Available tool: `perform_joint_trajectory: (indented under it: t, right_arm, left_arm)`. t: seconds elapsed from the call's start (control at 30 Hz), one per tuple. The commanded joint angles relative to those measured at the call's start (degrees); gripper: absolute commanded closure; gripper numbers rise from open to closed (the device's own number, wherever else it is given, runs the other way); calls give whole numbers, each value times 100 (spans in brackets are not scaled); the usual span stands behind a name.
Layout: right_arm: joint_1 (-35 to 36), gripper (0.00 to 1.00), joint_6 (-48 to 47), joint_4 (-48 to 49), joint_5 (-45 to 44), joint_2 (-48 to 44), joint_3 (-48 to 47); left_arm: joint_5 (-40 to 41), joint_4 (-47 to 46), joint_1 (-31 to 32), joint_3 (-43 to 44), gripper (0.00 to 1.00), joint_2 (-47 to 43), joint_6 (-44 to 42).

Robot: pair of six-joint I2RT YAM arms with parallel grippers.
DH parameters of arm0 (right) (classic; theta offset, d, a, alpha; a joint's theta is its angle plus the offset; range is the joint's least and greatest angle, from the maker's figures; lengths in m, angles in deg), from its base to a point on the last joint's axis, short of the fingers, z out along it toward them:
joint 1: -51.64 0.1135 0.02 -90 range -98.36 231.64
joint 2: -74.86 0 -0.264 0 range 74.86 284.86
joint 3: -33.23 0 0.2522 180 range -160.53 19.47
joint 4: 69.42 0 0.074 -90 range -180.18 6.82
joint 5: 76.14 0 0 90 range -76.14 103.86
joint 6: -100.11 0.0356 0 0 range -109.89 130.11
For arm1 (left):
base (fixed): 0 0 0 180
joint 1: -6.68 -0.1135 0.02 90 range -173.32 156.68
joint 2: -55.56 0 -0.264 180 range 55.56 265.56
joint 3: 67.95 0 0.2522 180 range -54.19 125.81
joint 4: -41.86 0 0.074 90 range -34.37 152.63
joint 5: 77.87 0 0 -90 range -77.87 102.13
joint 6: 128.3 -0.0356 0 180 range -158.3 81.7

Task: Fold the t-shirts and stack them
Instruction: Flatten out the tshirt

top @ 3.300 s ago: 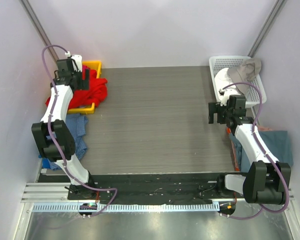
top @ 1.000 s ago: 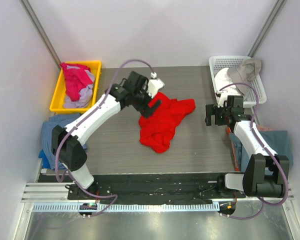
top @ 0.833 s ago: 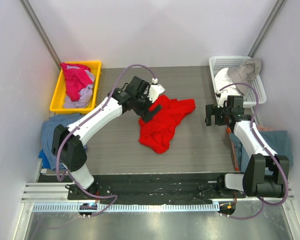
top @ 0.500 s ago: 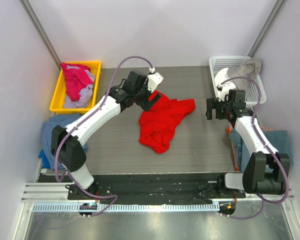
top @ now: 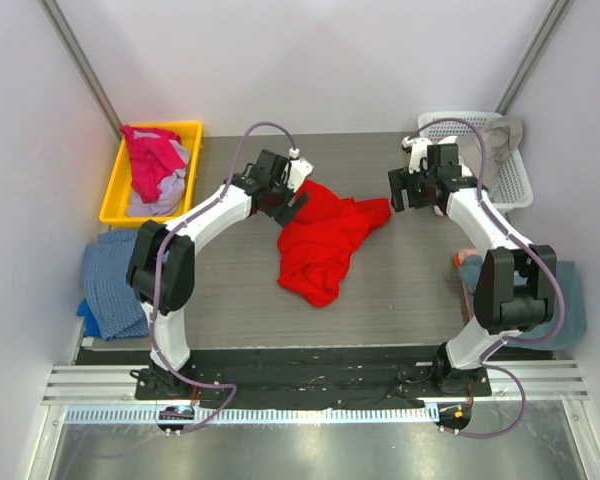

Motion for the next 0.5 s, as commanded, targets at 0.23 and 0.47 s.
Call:
perform_joint_trajectory:
  t: [0.23, 0.47]
  right_arm:
    - [104, 15, -5, -209, -173, 501, -801]
    - [166, 16, -102, -349, -279, 545, -933]
  left_arm:
    - [-1651, 354, 24, -75, 31, 146, 77]
    - [-1828, 372, 24, -66, 39, 419, 60]
